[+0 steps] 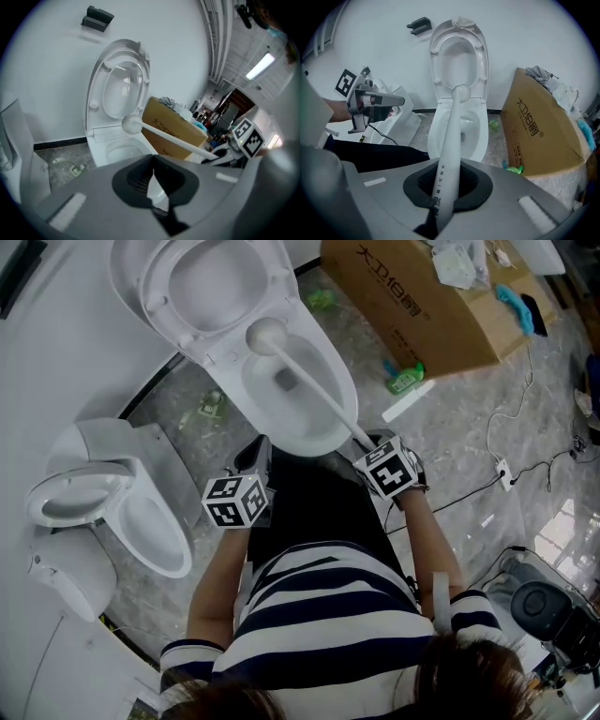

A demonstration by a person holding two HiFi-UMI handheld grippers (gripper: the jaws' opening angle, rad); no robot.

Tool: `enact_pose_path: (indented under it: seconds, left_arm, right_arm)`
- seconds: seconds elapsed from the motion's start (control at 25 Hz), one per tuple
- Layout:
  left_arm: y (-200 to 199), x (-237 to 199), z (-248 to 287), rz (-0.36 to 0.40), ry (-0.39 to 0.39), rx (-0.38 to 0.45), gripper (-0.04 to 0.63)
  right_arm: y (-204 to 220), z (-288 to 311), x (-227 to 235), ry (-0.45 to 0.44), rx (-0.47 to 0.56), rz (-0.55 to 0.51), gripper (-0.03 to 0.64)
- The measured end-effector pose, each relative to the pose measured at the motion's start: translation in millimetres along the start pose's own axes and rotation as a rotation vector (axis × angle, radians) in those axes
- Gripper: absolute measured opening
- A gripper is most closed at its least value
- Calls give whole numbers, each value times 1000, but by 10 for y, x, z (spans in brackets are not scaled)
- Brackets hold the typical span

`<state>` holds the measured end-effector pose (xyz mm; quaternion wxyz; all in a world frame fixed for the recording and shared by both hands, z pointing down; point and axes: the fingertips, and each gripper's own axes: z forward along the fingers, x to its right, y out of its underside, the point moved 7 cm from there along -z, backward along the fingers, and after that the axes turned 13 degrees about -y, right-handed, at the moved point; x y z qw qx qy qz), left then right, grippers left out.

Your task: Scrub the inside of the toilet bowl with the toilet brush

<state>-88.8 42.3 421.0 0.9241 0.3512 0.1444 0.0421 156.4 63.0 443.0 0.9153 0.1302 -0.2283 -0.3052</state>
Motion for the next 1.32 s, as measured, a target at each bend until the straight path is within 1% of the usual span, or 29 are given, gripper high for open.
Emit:
enact_pose_path:
  seconds: [0.12,0.28,0.48,0.72,1.0,1.32]
  left_arm:
    - [24,15,-23,3,0,-1,0]
    - [37,55,-58,9,4,-4,0]
    - [55,97,-77,13,6,-9,0]
    - [83,110,-103,15,1,-6,0]
    - [110,129,-167,12,1,-2,0]
    - [170,196,-253,5,0,-1,0]
  right_arm:
    - [11,8,-2,1,23,-4,25]
    - [-16,6,-5,5,47,-36,25]
    - [10,-5,19,22,42,-53,25]
    - [50,-31,6,29,54,-41,25]
    - [64,-74,-31,33,61,-51,25]
    - [128,-139,-92,29,75,-28,25]
